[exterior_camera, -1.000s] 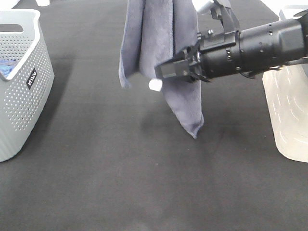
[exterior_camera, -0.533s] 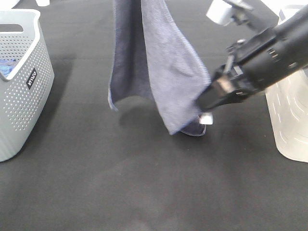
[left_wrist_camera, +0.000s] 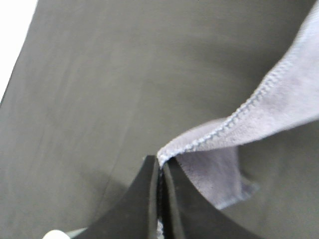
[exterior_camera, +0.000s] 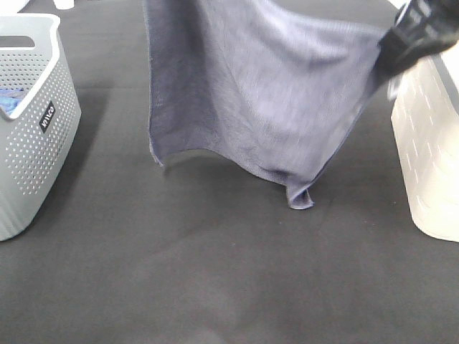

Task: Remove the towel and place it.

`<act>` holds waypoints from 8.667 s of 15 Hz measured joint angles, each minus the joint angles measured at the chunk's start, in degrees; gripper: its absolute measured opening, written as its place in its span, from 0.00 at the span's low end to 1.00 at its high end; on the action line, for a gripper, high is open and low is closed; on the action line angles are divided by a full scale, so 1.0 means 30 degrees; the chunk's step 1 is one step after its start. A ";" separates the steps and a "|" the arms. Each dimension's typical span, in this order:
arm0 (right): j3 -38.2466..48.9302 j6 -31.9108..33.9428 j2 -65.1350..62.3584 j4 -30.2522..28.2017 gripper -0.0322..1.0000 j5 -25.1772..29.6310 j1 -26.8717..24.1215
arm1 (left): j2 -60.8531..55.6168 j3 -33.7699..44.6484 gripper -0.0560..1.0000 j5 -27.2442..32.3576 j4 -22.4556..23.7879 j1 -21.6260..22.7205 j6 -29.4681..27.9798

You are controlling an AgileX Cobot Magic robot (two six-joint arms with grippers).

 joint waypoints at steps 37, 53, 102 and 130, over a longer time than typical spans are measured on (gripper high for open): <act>-0.5500 0.0286 1.1841 -0.0726 0.03 0.4526 0.0000 | 0.4545 0.7582 0.05 0.2330 -0.4240 0.3686 -0.2215; -0.0420 0.0172 1.1306 0.3189 0.03 0.4393 0.0019 | 0.1833 1.5852 0.05 0.1738 -0.5214 0.2827 -0.2712; 0.1910 0.1604 0.7945 0.5157 0.57 0.4526 0.0095 | 0.2024 1.6711 0.50 -0.1318 -0.4488 0.2884 -0.2788; 0.9339 -0.5787 0.7448 0.5519 0.52 -0.8766 0.4889 | 0.1222 1.0772 0.50 0.2406 0.1165 0.2884 -0.6780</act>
